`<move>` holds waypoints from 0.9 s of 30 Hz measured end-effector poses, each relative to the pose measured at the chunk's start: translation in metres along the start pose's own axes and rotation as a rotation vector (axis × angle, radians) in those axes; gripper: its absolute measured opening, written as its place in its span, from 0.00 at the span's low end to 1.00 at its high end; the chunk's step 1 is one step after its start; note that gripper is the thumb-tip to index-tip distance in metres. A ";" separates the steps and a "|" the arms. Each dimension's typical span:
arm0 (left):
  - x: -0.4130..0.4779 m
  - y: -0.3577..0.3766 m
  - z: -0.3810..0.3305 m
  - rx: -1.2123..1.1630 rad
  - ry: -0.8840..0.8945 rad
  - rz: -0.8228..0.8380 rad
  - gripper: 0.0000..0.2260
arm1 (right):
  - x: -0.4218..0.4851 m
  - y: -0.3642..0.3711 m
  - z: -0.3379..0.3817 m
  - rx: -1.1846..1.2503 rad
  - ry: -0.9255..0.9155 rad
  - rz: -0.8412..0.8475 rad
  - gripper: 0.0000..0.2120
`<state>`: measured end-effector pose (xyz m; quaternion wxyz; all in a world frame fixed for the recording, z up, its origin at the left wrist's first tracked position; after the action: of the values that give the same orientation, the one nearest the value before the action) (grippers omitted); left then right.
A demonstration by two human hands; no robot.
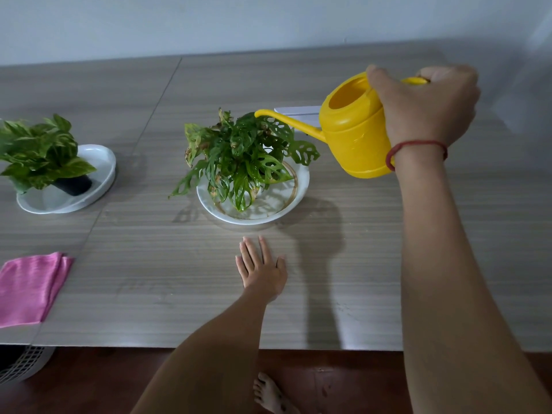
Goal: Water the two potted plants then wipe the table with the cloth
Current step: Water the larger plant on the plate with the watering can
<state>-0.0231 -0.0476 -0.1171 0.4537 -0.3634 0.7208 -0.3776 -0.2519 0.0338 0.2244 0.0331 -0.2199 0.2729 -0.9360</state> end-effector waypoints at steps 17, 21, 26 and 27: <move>0.000 0.000 0.000 0.002 -0.003 -0.025 0.31 | 0.010 0.008 -0.008 0.062 -0.029 0.015 0.26; -0.001 0.000 -0.001 0.004 -0.002 -0.033 0.31 | 0.019 0.015 -0.019 -0.041 -0.068 0.223 0.22; -0.001 -0.001 -0.001 0.005 0.001 -0.046 0.31 | 0.017 0.016 -0.022 -0.042 -0.075 0.275 0.22; -0.002 -0.001 0.000 0.006 0.002 -0.047 0.31 | 0.014 0.015 -0.020 -0.029 -0.072 0.241 0.23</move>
<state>-0.0228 -0.0466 -0.1155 0.4450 -0.3788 0.7113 -0.3907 -0.2741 0.0286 0.2072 0.1521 -0.2195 0.3097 -0.9126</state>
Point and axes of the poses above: each hand's wrist, its own x-axis towards the middle knuckle, its own y-axis out of the palm, z = x × y, the point moved 7 cm from there along x, towards the middle knuckle, and after that the axes turned 2 degrees about -x, right-handed, at the moved point
